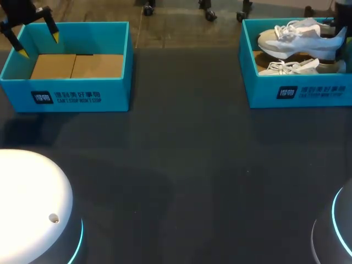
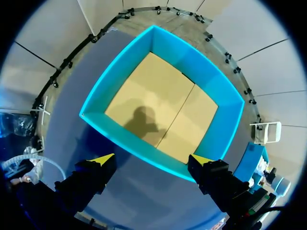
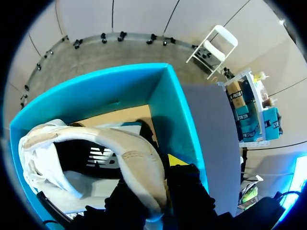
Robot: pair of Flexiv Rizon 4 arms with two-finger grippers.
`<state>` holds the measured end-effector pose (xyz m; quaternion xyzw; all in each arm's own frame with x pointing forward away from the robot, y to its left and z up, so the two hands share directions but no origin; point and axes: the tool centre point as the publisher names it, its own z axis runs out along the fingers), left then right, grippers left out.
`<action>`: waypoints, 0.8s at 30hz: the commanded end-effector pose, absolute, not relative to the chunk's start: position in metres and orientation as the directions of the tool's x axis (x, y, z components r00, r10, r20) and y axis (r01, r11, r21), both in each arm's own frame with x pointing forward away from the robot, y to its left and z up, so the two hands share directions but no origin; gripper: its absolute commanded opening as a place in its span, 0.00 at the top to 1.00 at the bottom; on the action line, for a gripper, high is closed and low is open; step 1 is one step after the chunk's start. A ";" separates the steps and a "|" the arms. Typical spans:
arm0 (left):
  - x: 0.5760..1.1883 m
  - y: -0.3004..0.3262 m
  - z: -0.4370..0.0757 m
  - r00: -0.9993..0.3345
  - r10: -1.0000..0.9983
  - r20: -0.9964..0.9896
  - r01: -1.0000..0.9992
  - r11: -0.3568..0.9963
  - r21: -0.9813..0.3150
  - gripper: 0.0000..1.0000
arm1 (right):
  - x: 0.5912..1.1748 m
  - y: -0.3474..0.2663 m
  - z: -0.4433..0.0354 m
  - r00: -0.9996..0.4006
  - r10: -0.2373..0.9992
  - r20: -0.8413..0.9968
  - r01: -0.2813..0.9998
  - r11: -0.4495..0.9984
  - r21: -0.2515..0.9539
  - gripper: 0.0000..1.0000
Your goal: Take the shoe out of the shoebox, open the shoe tongue, remove and reinsert the insole, then place the shoe into the shoebox
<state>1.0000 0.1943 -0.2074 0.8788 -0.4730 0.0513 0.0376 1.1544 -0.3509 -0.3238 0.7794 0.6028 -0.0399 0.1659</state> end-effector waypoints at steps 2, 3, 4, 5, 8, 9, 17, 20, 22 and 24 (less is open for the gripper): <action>0.999 0.194 -0.208 0.548 -0.827 0.126 -0.835 -0.551 0.014 0.00 | 1.158 -0.349 -0.335 0.262 0.928 -0.264 0.956 -0.213 0.203 1.00; 0.999 0.194 -0.208 0.548 -0.827 0.126 -0.835 -0.551 0.014 0.00 | 1.158 -0.349 -0.336 0.260 0.929 -0.264 0.957 -0.211 0.202 1.00; 0.999 0.194 -0.208 0.548 -0.827 0.126 -0.835 -0.551 0.014 0.00 | 1.157 -0.349 -0.338 0.259 0.929 -0.264 0.957 -0.209 0.202 1.00; 0.999 0.194 -0.208 0.548 -0.827 0.126 -0.835 -0.551 0.014 0.00 | 1.157 -0.348 -0.339 0.259 0.929 -0.265 0.957 -0.209 0.201 1.00; 0.999 0.194 -0.208 0.548 -0.827 0.126 -0.835 -0.551 0.014 0.00 | 1.157 -0.348 -0.342 0.258 0.928 -0.268 0.957 -0.208 0.200 1.00; 0.999 0.194 -0.208 0.548 -0.827 0.126 -0.835 -0.551 0.014 0.00 | 1.157 -0.348 -0.344 0.258 0.928 -0.269 0.957 -0.208 0.200 1.00; 0.999 0.194 -0.208 0.548 -0.827 0.126 -0.835 -0.551 0.014 0.00 | 1.162 -0.344 -0.350 0.259 0.925 -0.278 0.959 -0.211 0.191 1.00; 0.999 0.194 -0.208 0.548 -0.827 0.126 -0.835 -0.551 0.014 0.00 | 1.166 -0.343 -0.352 0.261 0.920 -0.291 0.959 -0.214 0.185 1.00; 0.999 0.194 -0.208 0.548 -0.827 0.126 -0.835 -0.551 0.014 0.00 | 1.167 -0.343 -0.354 0.259 0.921 -0.290 0.960 -0.212 0.184 1.00; 0.999 0.194 -0.208 0.548 -0.827 0.126 -0.835 -0.551 0.014 0.00 | 1.170 -0.343 -0.357 0.256 0.923 -0.288 0.961 -0.210 0.181 1.00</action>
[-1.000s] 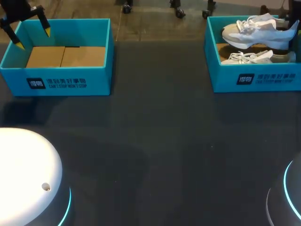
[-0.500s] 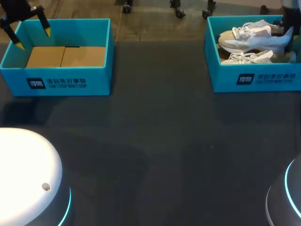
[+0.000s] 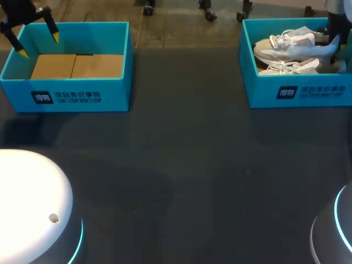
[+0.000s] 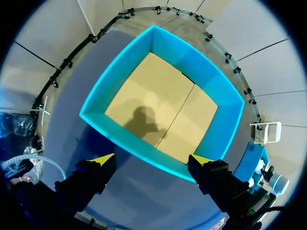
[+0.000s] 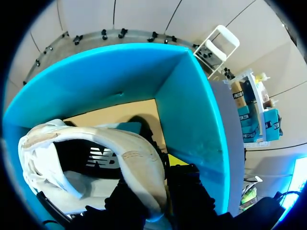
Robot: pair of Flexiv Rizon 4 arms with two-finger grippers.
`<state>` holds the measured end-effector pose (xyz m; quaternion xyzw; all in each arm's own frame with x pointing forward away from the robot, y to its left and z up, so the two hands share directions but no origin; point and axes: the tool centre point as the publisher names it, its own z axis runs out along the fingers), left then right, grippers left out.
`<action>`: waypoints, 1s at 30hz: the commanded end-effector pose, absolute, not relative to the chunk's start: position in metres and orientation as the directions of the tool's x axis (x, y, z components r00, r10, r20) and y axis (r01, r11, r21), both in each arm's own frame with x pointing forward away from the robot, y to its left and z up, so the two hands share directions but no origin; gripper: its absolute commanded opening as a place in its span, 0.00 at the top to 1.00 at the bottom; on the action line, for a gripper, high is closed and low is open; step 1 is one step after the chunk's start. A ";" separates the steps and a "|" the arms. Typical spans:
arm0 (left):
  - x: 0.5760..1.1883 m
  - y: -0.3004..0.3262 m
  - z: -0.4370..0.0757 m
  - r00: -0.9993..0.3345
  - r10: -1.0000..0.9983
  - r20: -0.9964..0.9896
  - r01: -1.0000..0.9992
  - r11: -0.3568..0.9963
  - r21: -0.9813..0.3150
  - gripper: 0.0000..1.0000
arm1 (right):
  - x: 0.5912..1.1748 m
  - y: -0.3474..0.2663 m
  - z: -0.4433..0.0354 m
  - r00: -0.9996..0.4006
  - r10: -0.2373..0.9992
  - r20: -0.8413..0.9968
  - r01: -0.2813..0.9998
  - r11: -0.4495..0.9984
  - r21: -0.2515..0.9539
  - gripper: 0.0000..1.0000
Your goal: Take the shoe out of the shoebox, open the shoe tongue, remove and reinsert the insole, then place the shoe into the shoebox
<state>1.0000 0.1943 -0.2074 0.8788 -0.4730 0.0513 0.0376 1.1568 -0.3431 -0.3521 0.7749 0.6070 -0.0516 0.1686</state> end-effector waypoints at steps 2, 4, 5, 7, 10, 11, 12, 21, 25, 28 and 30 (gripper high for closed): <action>0.999 0.194 -0.208 0.548 -0.827 0.126 -0.835 -0.551 0.014 0.00 | 1.171 -0.342 -0.359 0.256 0.923 -0.287 0.961 -0.211 0.179 1.00; 0.999 0.194 -0.208 0.548 -0.827 0.126 -0.835 -0.551 0.014 0.00 | 1.173 -0.342 -0.361 0.256 0.923 -0.286 0.961 -0.212 0.175 1.00; 0.999 0.194 -0.208 0.548 -0.827 0.126 -0.835 -0.551 0.014 0.00 | 1.174 -0.341 -0.363 0.257 0.923 -0.285 0.961 -0.215 0.172 1.00; 0.999 0.194 -0.208 0.548 -0.827 0.126 -0.835 -0.551 0.014 0.00 | 1.175 -0.342 -0.365 0.258 0.924 -0.281 0.961 -0.218 0.168 1.00; 0.999 0.194 -0.208 0.548 -0.827 0.126 -0.835 -0.551 0.014 0.00 | 1.175 -0.342 -0.370 0.256 0.925 -0.280 0.963 -0.217 0.161 1.00; 0.999 0.194 -0.208 0.548 -0.827 0.126 -0.835 -0.551 0.014 0.00 | 1.175 -0.342 -0.372 0.256 0.925 -0.282 0.963 -0.220 0.154 1.00; 0.999 0.194 -0.208 0.548 -0.827 0.126 -0.835 -0.551 0.014 0.00 | 1.176 -0.342 -0.373 0.257 0.924 -0.283 0.963 -0.222 0.151 1.00; 0.999 0.194 -0.208 0.548 -0.827 0.126 -0.835 -0.551 0.014 0.00 | 1.178 -0.346 -0.385 0.251 0.937 -0.245 0.966 -0.225 0.129 1.00; 0.999 0.194 -0.208 0.548 -0.827 0.126 -0.835 -0.551 0.014 0.00 | 1.179 -0.345 -0.389 0.237 0.941 -0.240 0.970 -0.215 0.116 1.00; 0.999 0.194 -0.208 0.548 -0.827 0.126 -0.835 -0.551 0.014 0.00 | 1.178 -0.347 -0.391 0.223 0.950 -0.219 0.973 -0.205 0.104 1.00; 0.999 0.194 -0.208 0.548 -0.827 0.126 -0.835 -0.551 0.014 0.00 | 1.176 -0.348 -0.390 0.221 0.951 -0.214 0.974 -0.204 0.102 1.00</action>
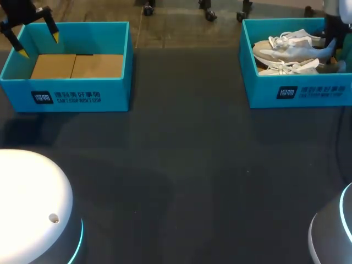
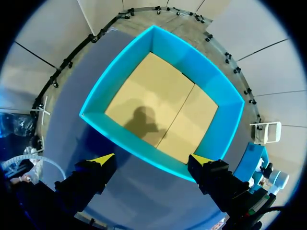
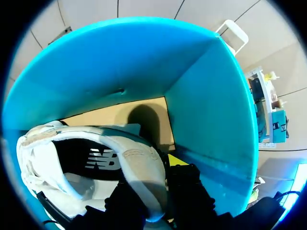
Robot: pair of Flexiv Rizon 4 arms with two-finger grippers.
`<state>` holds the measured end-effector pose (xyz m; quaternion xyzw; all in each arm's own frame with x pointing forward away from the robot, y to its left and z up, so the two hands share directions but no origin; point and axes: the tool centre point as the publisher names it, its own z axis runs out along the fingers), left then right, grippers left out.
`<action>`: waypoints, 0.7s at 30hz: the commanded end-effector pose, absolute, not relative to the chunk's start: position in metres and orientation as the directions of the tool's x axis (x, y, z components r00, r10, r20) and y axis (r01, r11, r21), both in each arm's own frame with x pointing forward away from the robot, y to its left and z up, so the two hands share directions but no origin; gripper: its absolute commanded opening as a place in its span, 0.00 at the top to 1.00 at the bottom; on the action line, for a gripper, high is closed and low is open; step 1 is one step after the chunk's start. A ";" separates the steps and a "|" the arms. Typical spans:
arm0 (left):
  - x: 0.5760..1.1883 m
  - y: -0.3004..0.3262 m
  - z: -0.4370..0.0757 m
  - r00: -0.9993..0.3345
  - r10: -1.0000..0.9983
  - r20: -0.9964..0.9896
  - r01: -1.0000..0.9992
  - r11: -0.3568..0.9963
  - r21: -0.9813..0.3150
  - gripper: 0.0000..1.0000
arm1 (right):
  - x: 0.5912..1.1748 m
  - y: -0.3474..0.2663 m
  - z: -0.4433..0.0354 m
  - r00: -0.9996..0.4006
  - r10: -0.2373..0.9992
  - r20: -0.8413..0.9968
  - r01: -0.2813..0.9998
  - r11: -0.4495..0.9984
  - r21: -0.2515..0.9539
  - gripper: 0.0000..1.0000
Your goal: Take the shoe out of the shoebox, open the shoe tongue, remove and reinsert the insole, then place the shoe into the shoebox
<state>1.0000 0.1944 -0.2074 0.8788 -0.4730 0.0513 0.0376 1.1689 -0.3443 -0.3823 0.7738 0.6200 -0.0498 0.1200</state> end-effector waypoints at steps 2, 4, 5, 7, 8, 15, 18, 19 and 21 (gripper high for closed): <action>0.999 0.194 -0.208 0.548 -0.827 0.126 -0.835 -0.551 0.014 0.00 | 1.174 -0.348 -0.388 0.218 0.953 -0.212 0.974 -0.199 0.105 1.00; 0.999 0.194 -0.208 0.548 -0.827 0.126 -0.835 -0.551 0.014 0.00 | 1.173 -0.347 -0.386 0.209 0.955 -0.211 0.976 -0.190 0.108 1.00; 0.999 0.194 -0.208 0.548 -0.827 0.126 -0.835 -0.551 0.014 0.00 | 1.173 -0.346 -0.386 0.207 0.955 -0.211 0.976 -0.188 0.109 1.00; 0.999 0.194 -0.208 0.548 -0.827 0.126 -0.835 -0.551 0.014 0.00 | 1.173 -0.345 -0.385 0.204 0.956 -0.212 0.977 -0.184 0.109 1.00; 0.999 0.194 -0.208 0.548 -0.827 0.126 -0.835 -0.551 0.014 0.00 | 1.173 -0.344 -0.385 0.202 0.956 -0.212 0.977 -0.182 0.110 0.95; 0.999 0.194 -0.208 0.548 -0.827 0.126 -0.835 -0.551 0.014 0.00 | 1.171 -0.341 -0.379 0.193 0.957 -0.215 0.978 -0.171 0.119 0.63; 0.999 0.194 -0.208 0.548 -0.827 0.126 -0.835 -0.551 0.014 0.00 | 1.170 -0.340 -0.371 0.192 0.958 -0.214 0.978 -0.168 0.128 0.53; 0.999 0.194 -0.208 0.548 -0.827 0.126 -0.835 -0.551 0.014 0.00 | 1.170 -0.339 -0.369 0.191 0.958 -0.213 0.978 -0.166 0.129 0.50; 0.999 0.194 -0.208 0.548 -0.827 0.126 -0.835 -0.551 0.014 0.00 | 1.169 -0.338 -0.363 0.188 0.959 -0.210 0.978 -0.163 0.131 0.05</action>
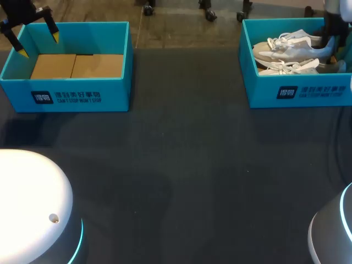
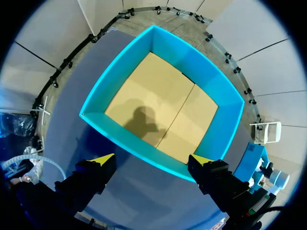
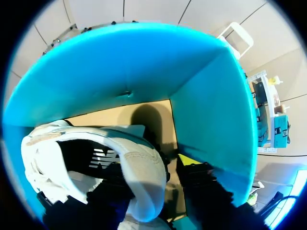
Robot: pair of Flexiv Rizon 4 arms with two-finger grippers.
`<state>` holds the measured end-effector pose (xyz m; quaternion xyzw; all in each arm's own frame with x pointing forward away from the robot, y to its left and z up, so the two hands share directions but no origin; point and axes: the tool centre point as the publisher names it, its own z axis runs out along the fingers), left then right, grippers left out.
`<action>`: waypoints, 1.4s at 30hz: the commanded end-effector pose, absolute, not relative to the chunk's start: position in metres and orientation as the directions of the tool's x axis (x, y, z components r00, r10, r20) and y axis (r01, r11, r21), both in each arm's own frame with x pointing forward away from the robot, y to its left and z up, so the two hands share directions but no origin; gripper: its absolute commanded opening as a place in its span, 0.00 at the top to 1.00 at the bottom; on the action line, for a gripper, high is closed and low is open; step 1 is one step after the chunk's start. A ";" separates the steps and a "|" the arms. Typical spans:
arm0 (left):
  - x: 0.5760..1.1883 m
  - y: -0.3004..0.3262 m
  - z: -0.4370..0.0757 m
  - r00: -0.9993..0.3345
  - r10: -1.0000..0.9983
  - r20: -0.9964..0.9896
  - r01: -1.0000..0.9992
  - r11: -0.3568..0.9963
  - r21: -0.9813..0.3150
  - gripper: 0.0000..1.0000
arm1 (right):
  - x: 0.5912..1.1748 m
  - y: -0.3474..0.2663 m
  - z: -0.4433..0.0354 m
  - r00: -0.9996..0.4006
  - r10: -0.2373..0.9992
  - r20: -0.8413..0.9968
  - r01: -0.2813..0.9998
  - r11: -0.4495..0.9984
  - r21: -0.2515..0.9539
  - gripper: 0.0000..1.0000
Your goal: Take the shoe out of the shoebox, open the shoe tongue, remove and reinsert the insole, then place the shoe into the shoebox
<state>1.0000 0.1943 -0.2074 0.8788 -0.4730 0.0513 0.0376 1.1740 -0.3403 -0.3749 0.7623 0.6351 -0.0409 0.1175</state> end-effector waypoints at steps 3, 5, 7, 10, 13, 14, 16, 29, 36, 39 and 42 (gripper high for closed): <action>0.999 0.194 -0.208 0.548 -0.827 0.126 -0.835 -0.551 0.014 0.00 | 1.166 -0.334 -0.350 0.180 0.964 -0.198 0.978 -0.154 0.140 0.00; 0.999 0.194 -0.208 0.548 -0.827 0.126 -0.835 -0.551 0.014 0.00 | 1.162 -0.331 -0.338 0.176 0.968 -0.176 0.977 -0.150 0.155 0.00; 0.999 0.194 -0.208 0.548 -0.827 0.126 -0.835 -0.551 0.014 0.00 | 1.159 -0.328 -0.325 0.176 0.972 -0.154 0.975 -0.150 0.166 0.00; 0.999 0.194 -0.208 0.548 -0.827 0.126 -0.835 -0.551 0.014 0.00 | 1.152 -0.325 -0.309 0.180 0.974 -0.141 0.972 -0.154 0.176 0.00; 0.999 0.194 -0.208 0.548 -0.827 0.126 -0.835 -0.551 0.014 0.00 | 1.139 -0.318 -0.284 0.177 0.980 -0.089 0.970 -0.158 0.187 0.00; 0.999 0.194 -0.208 0.548 -0.827 0.126 -0.835 -0.551 0.014 0.00 | 1.135 -0.315 -0.278 0.171 0.983 -0.071 0.970 -0.155 0.189 0.00; 0.999 0.194 -0.208 0.548 -0.827 0.126 -0.835 -0.551 0.014 0.00 | 1.126 -0.307 -0.268 0.178 0.982 -0.067 0.969 -0.163 0.188 0.00; 0.999 0.194 -0.208 0.548 -0.827 0.126 -0.835 -0.551 0.014 0.00 | 1.095 -0.268 -0.226 0.109 0.994 0.001 0.979 -0.108 0.173 0.00; 0.999 0.194 -0.208 0.548 -0.827 0.126 -0.835 -0.551 0.014 0.00 | 1.081 -0.262 -0.211 0.081 0.997 0.012 0.985 -0.082 0.154 0.00; 0.999 0.194 -0.208 0.548 -0.827 0.126 -0.835 -0.551 0.014 0.00 | 1.075 -0.259 -0.205 0.069 0.997 0.038 0.987 -0.073 0.145 0.00; 0.999 0.194 -0.208 0.548 -0.827 0.126 -0.835 -0.551 0.014 0.00 | 1.075 -0.259 -0.205 0.069 0.997 0.038 0.987 -0.073 0.145 0.00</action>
